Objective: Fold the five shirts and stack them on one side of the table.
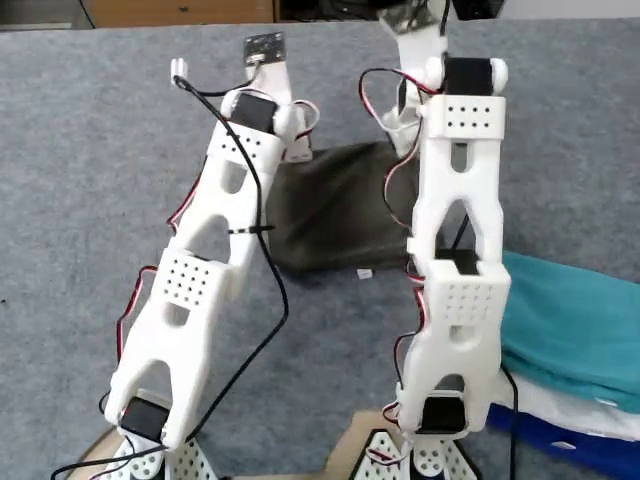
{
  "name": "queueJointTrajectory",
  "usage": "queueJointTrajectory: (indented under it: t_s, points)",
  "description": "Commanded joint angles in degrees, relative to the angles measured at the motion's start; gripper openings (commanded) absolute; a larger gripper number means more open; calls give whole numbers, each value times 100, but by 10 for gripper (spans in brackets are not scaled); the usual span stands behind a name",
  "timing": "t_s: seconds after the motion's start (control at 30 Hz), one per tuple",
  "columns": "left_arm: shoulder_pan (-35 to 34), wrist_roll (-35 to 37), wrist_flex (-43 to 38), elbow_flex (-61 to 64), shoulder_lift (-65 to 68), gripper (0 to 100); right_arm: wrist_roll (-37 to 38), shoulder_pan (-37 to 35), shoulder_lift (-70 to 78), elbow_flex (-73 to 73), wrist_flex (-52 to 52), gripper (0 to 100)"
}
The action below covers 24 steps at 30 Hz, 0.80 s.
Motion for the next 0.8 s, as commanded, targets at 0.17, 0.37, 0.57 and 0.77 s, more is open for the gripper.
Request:
queueJointTrajectory:
  t_s: [0.17, 0.37, 0.57, 0.77]
  points:
    - [-149, 79, -782, 9, 382, 20, -264, 13, -585, 2026, -1301, 5]
    - [-396, 88, -1073, -44, 813, 19, -308, 145, -585, 3327, -2119, 5]
    - [-431, 88, -1073, -44, 796, 19, -26, 479, -629, 4154, -2611, 5]
    - [-369, 88, -941, -220, 752, 20, -44, 259, -760, 3240, -1899, 5]
